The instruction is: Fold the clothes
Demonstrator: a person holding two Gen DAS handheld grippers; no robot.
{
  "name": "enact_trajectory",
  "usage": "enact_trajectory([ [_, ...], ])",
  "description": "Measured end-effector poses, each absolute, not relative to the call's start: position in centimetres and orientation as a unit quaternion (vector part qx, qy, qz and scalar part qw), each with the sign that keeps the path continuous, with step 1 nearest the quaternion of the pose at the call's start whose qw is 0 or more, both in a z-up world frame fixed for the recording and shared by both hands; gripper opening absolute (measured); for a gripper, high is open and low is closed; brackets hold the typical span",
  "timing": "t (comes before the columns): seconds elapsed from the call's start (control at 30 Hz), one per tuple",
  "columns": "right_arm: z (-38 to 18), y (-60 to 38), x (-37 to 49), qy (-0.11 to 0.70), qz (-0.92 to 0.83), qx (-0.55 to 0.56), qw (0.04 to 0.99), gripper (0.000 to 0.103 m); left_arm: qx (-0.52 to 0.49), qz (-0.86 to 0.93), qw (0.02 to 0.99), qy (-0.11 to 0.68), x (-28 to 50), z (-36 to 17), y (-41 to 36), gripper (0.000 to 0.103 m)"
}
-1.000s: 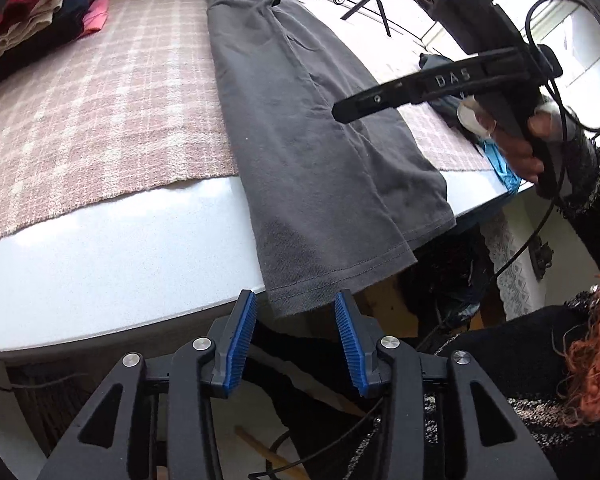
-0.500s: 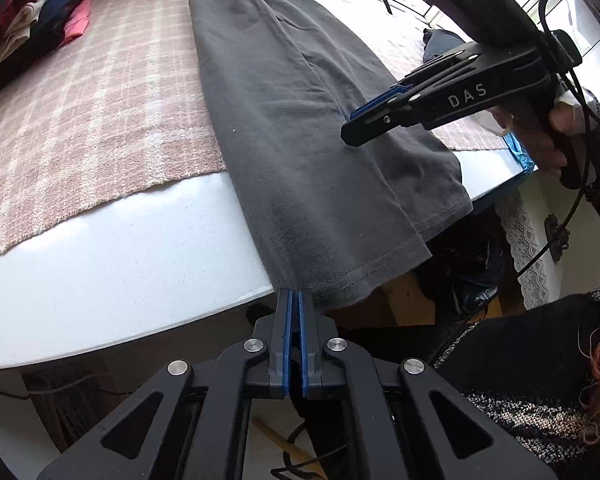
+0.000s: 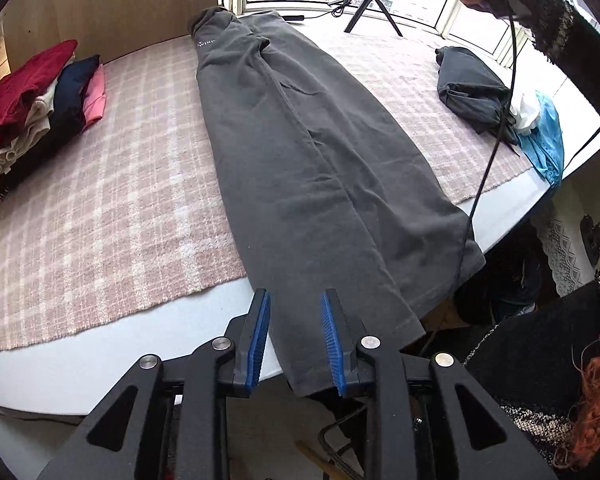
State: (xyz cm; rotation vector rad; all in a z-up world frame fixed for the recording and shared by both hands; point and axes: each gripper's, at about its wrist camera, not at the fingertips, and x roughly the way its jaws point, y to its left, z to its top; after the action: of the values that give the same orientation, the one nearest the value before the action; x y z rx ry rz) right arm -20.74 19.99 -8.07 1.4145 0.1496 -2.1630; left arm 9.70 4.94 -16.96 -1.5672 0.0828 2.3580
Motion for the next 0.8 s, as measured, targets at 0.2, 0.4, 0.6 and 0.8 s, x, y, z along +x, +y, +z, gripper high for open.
enact_trajectory([
  [0.2, -8.0, 13.5, -32.4, 0.136, -0.807, 0.494, 0.293, 0.046, -0.563, 0.817, 0.120, 0.016, 3.5, -18.1, 7.0, 0.027],
  [0.4, -13.0, 7.8, -41.8, 0.192, -0.772, 0.524, 0.303, 0.046, -0.601, 0.795, 0.081, -0.004, 0.2, -20.9, 6.8, 0.027],
  [0.6, -18.2, 4.7, -46.2, 0.235, -0.736, 0.559, 0.302, 0.046, -0.618, 0.783, 0.065, -0.029, -0.8, -22.2, 6.2, 0.031],
  [0.8, -21.1, 4.6, -47.3, 0.251, -0.711, 0.572, 0.322, 0.045, -0.617, 0.783, 0.078, -0.010, -0.9, -22.5, 7.6, 0.048],
])
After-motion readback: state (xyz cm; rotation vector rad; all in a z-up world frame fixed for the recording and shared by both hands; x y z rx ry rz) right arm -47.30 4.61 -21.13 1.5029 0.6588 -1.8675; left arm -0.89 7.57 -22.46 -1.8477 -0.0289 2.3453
